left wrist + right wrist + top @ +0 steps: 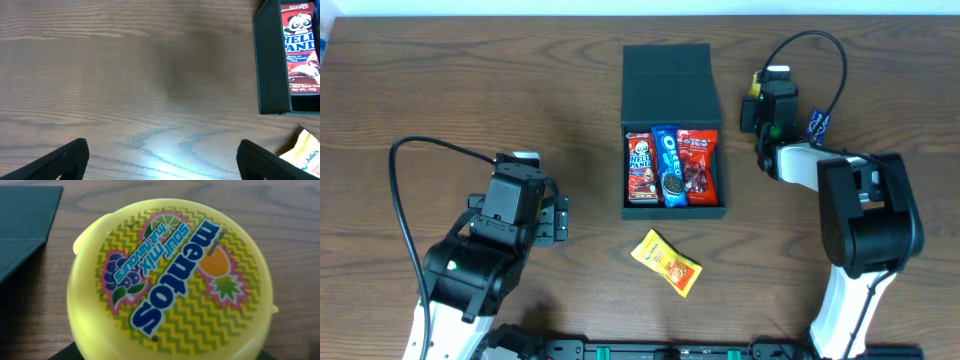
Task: Pack container
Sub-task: 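Lower the right gripper and grasp the Mentos bottle, then carry the Mentos bottle into the black box's right corner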
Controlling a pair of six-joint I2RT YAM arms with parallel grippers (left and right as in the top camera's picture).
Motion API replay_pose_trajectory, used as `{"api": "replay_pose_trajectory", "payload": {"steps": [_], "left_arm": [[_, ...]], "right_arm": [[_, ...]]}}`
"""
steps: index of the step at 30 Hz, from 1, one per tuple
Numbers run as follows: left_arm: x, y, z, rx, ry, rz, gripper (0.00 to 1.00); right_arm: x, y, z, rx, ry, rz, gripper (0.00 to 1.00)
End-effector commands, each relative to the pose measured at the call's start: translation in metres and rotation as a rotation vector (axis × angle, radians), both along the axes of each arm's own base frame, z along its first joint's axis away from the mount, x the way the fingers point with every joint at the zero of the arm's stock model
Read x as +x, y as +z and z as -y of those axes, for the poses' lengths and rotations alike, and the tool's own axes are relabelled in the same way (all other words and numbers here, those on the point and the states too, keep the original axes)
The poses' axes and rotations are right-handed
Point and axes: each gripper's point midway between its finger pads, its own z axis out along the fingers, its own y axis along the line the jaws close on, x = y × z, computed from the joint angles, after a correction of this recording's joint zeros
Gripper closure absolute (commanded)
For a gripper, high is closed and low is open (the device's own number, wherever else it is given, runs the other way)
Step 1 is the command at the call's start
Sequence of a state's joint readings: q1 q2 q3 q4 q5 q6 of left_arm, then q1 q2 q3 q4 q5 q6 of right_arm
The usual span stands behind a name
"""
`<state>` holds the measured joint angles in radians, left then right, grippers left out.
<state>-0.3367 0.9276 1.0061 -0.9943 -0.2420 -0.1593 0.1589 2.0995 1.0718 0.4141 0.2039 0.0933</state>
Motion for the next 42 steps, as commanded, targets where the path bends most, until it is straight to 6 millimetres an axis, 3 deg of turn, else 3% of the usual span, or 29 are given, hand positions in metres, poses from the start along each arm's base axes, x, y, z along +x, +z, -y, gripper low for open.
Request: {"api": "replay_pose_trajectory", "payload": {"steps": [1, 4, 13, 20, 26, 33, 38, 42], "left_arm": [[0.0, -0.001, -0.001, 0.006, -0.001, -0.006, 0.05], [0.0, -0.001, -0.001, 0.006, -0.001, -0.006, 0.05], [0.0, -0.001, -0.001, 0.006, -0.001, -0.006, 0.05], [0.0, -0.001, -0.001, 0.006, -0.001, -0.006, 0.05], [0.0, -0.001, -0.001, 0.006, -0.001, -0.006, 0.05], [0.0, -0.001, -0.001, 0.006, -0.001, -0.006, 0.05], [0.0, -0.001, -0.001, 0.006, -0.001, -0.006, 0.05], [0.0, -0.001, -0.001, 0.006, -0.001, -0.006, 0.05]], "right_arm": [[0.004, -0.001, 0.01, -0.014, -0.026, 0.003, 0.62], [0.003, -0.002, 0.01, -0.015, -0.026, -0.002, 0.67], [-0.004, 0.0, 0.017, -0.07, -0.077, -0.03, 0.98], [-0.01, 0.019, 0.017, -0.072, -0.076, -0.04, 0.99], [-0.028, 0.062, 0.013, -0.067, -0.067, -0.051, 0.99], [-0.081, 0.132, 0.0, -0.012, -0.065, -0.085, 0.99], [-0.139, 0.178, -0.045, 0.151, 0.061, -0.115, 0.99], [-0.182, 0.185, -0.076, 0.278, 0.12, -0.198, 0.99]]}}
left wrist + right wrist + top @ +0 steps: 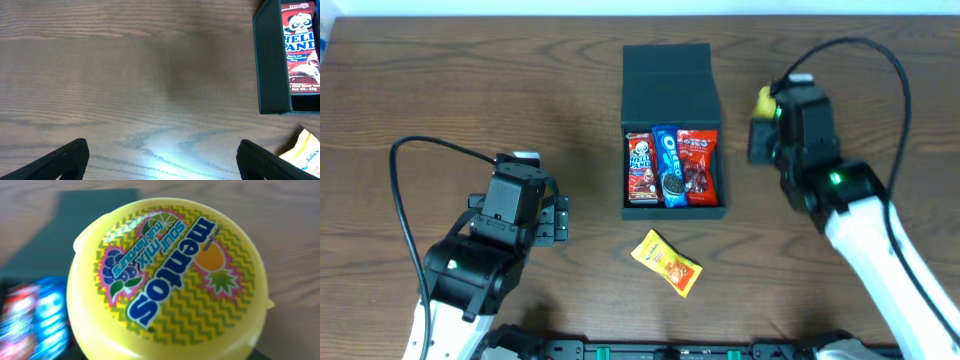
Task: Pack container
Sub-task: 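Carry the Mentos bottle into the black box's right corner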
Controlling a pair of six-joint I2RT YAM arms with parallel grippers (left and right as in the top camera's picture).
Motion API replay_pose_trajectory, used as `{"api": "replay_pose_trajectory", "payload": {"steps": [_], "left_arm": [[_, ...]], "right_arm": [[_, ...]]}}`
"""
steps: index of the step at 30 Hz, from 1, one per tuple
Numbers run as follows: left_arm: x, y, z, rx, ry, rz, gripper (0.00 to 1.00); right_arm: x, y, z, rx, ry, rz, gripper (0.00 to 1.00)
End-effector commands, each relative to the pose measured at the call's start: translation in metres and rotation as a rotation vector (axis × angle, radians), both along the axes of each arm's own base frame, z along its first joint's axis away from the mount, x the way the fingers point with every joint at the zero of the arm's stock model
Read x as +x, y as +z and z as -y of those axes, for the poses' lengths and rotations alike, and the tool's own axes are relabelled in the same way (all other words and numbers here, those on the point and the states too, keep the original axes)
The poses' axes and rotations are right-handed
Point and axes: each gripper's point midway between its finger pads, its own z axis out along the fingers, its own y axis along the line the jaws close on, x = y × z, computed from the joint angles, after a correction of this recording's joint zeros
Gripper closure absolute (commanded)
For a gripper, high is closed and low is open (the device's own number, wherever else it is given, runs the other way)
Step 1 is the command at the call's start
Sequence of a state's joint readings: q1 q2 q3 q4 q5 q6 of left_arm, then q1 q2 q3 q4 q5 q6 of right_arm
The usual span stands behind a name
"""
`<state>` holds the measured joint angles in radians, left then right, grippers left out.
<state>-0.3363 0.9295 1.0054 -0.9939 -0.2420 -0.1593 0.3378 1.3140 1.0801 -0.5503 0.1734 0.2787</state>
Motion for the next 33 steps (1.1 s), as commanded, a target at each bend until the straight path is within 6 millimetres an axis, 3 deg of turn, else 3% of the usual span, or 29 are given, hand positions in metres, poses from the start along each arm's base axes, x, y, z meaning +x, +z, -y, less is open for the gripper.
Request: {"api": "replay_pose_trajectory", "payload": {"steps": [1, 7, 12, 18, 21, 26, 33], "left_arm": [[-0.001, 0.0, -0.001, 0.005, -0.001, -0.003, 0.05], [-0.001, -0.001, -0.001, 0.005, -0.001, -0.004, 0.05], [-0.001, -0.001, -0.001, 0.005, -0.001, -0.004, 0.05], [-0.001, 0.0, -0.001, 0.005, -0.001, -0.003, 0.05], [-0.001, 0.0, -0.001, 0.005, -0.001, -0.003, 0.05], [-0.001, 0.0, -0.001, 0.005, -0.001, -0.003, 0.05], [-0.001, 0.0, -0.001, 0.005, -0.001, -0.003, 0.05]], "right_arm": [[-0.029, 0.008, -0.035, 0.186, 0.032, -0.064, 0.99], [-0.074, -0.017, -0.071, 0.338, 0.092, -0.307, 0.98], [-0.08, -0.04, -0.086, 0.372, 0.127, -0.434, 0.98], [-0.088, -0.062, -0.12, 0.431, 0.293, -0.633, 0.98], [-0.086, -0.065, -0.119, 0.371, 0.317, -0.714, 0.98], [-0.08, -0.054, -0.114, 0.316, 0.361, -0.764, 0.99], [-0.081, -0.059, -0.084, 0.217, 0.292, -0.82, 0.98]]}}
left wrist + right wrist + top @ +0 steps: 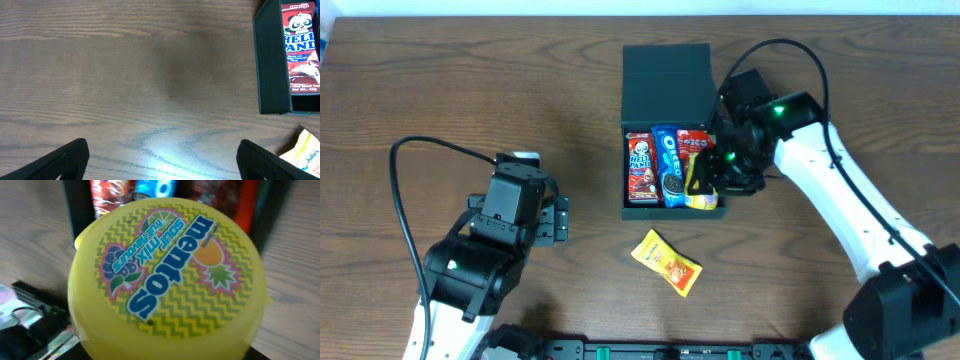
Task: Pack container
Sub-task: 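Carry the Mentos bottle into the black box's right corner, then release the Mentos bottle upright in the box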
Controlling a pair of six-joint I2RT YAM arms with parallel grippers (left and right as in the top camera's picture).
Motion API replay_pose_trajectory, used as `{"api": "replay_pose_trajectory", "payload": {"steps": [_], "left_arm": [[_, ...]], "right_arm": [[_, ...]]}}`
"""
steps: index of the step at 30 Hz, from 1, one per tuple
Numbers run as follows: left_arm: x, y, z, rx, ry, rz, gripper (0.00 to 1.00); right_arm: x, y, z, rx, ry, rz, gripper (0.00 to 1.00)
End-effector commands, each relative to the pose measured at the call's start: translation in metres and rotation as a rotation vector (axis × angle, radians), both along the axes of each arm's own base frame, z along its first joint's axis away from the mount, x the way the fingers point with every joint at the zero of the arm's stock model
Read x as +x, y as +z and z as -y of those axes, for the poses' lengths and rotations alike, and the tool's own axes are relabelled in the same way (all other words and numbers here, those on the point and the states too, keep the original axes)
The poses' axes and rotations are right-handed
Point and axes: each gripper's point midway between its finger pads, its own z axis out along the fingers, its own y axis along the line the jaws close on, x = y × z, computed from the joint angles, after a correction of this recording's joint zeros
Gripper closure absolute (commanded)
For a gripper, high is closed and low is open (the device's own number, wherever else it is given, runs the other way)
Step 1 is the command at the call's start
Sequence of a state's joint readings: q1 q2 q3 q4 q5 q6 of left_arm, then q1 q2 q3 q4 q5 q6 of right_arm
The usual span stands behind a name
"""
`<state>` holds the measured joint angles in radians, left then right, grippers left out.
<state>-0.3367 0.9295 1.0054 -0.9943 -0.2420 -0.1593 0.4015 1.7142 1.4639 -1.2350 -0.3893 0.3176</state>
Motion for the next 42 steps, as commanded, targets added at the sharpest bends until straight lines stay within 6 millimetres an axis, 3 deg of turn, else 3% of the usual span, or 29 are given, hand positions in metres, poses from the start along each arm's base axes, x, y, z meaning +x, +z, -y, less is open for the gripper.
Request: {"api": "replay_pose_trajectory", "payload": {"steps": [1, 7, 14, 17, 24, 31, 33, 37, 39, 42], "left_arm": [[-0.001, -0.001, -0.001, 0.005, -0.001, -0.003, 0.05], [0.0, 0.0, -0.001, 0.005, -0.001, -0.003, 0.05], [0.0, 0.0, -0.001, 0.005, -0.001, -0.003, 0.05], [-0.001, -0.001, -0.001, 0.005, -0.001, -0.003, 0.05], [-0.001, -0.001, -0.001, 0.005, -0.001, -0.003, 0.05], [0.0, 0.0, -0.001, 0.005, -0.001, -0.003, 0.05], [0.0, 0.0, -0.001, 0.005, -0.001, -0.003, 0.05], [0.0, 0.0, -0.001, 0.005, -0.001, -0.003, 0.05], [0.0, 0.0, -0.001, 0.005, -0.001, -0.003, 0.05], [0.0, 0.0, -0.001, 0.005, -0.001, -0.003, 0.05]], "right_arm": [[0.005, -0.001, 0.01, -0.024, 0.045, 0.016, 0.98], [0.007, -0.015, 0.012, -0.044, 0.117, -0.032, 0.98], [0.023, -0.029, 0.006, -0.056, 0.136, -0.056, 0.99], [0.028, -0.037, 0.014, -0.101, 0.134, -0.054, 0.98], [0.025, -0.052, 0.021, -0.141, 0.133, -0.109, 0.98], [0.027, -0.055, 0.02, -0.14, 0.128, -0.106, 0.97], [0.028, -0.055, 0.02, -0.14, 0.129, -0.105, 0.84], [0.027, -0.055, 0.02, -0.14, 0.129, -0.105, 0.68], [0.028, -0.055, 0.02, -0.14, 0.129, -0.104, 0.54], [0.028, -0.055, 0.02, -0.14, 0.129, -0.104, 0.44]]}}
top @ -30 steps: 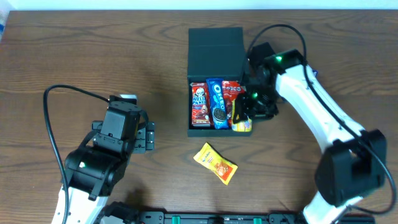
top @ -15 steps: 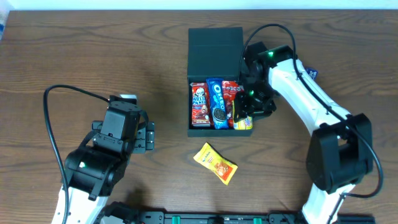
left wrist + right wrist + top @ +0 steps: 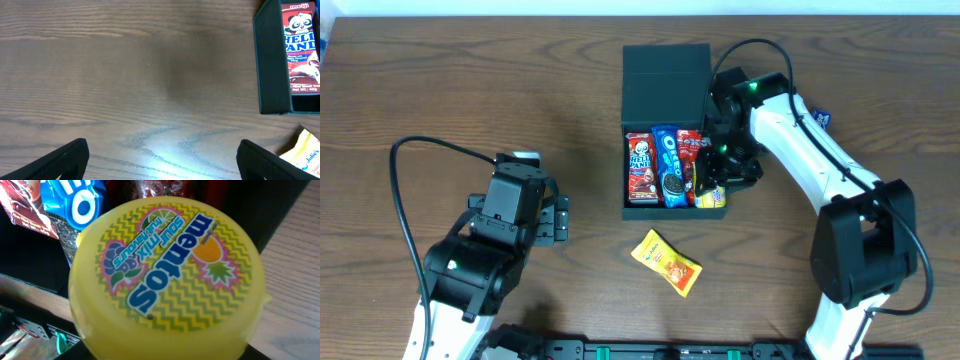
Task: Pack container
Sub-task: 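Release the Mentos bottle upright in the box, then move the right gripper to the blue Eclipse mint tin and descend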
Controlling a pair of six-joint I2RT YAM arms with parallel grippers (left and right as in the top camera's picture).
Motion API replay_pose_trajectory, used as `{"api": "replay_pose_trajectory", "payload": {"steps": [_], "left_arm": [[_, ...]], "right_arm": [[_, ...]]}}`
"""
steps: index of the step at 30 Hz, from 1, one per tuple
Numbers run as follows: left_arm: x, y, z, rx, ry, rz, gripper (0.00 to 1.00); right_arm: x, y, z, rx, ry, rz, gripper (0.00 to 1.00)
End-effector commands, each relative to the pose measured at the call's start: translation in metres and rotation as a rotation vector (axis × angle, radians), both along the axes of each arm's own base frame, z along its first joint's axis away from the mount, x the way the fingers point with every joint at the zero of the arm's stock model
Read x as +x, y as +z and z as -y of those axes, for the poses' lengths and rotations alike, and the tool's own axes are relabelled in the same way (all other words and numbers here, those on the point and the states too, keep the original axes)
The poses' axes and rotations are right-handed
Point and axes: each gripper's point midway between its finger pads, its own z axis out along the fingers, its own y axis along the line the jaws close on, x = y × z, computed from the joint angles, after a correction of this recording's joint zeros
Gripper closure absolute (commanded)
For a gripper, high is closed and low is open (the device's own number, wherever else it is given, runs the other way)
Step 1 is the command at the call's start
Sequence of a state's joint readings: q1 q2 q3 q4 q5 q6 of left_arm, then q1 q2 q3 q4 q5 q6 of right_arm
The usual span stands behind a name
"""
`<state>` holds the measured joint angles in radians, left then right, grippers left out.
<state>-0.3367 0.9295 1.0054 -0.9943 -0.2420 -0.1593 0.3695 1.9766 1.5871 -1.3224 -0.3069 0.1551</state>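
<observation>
The dark green box lies open, its lid folded back. Inside are a Hello Panda pack, an Oreo pack and a red pack. My right gripper is shut on a yellow Mentos tub over the box's front right corner. The tub fills the right wrist view, with the Oreo pack behind it. A yellow snack packet lies on the table in front of the box. My left gripper is open over bare wood, well left of the box.
The brown wooden table carries nothing else. In the left wrist view the box's near left corner and an edge of the yellow packet show at the right. The left arm's cable loops at the left.
The right arm has swung round and now reaches in from the back right. The Mentos tub stays in its grip, now slightly nearer the box's front right corner. The left arm is unchanged.
My right gripper first held the Mentos tub on the table right of the lid. Then it held the tub raised, right of the box. After that the tub was over the box's front right part, where it remains. The left arm stayed still and open.
</observation>
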Motion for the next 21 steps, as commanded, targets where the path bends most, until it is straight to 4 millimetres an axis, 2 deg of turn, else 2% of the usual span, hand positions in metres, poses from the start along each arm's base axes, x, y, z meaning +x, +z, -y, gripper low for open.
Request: {"api": "replay_pose_trajectory", "payload": {"steps": [1, 4, 16, 19, 21], "left_arm": [[-0.001, -0.001, -0.001, 0.005, -0.001, -0.003, 0.05], [0.0, 0.0, -0.001, 0.005, -0.001, -0.003, 0.05], [0.0, 0.0, -0.001, 0.005, -0.001, -0.003, 0.05], [-0.001, -0.001, -0.001, 0.005, -0.001, -0.003, 0.05], [-0.001, -0.001, -0.001, 0.005, -0.001, -0.003, 0.05]], "right_arm": [[0.007, 0.002, 0.002, -0.001, 0.008, 0.024, 0.43], [0.007, 0.002, 0.002, -0.001, 0.008, 0.025, 0.34], [0.009, 0.007, 0.001, 0.004, 0.008, 0.038, 0.34], [0.011, 0.026, -0.001, 0.023, 0.013, 0.089, 0.34], [0.015, 0.051, -0.004, 0.047, 0.019, 0.172, 0.33]]}}
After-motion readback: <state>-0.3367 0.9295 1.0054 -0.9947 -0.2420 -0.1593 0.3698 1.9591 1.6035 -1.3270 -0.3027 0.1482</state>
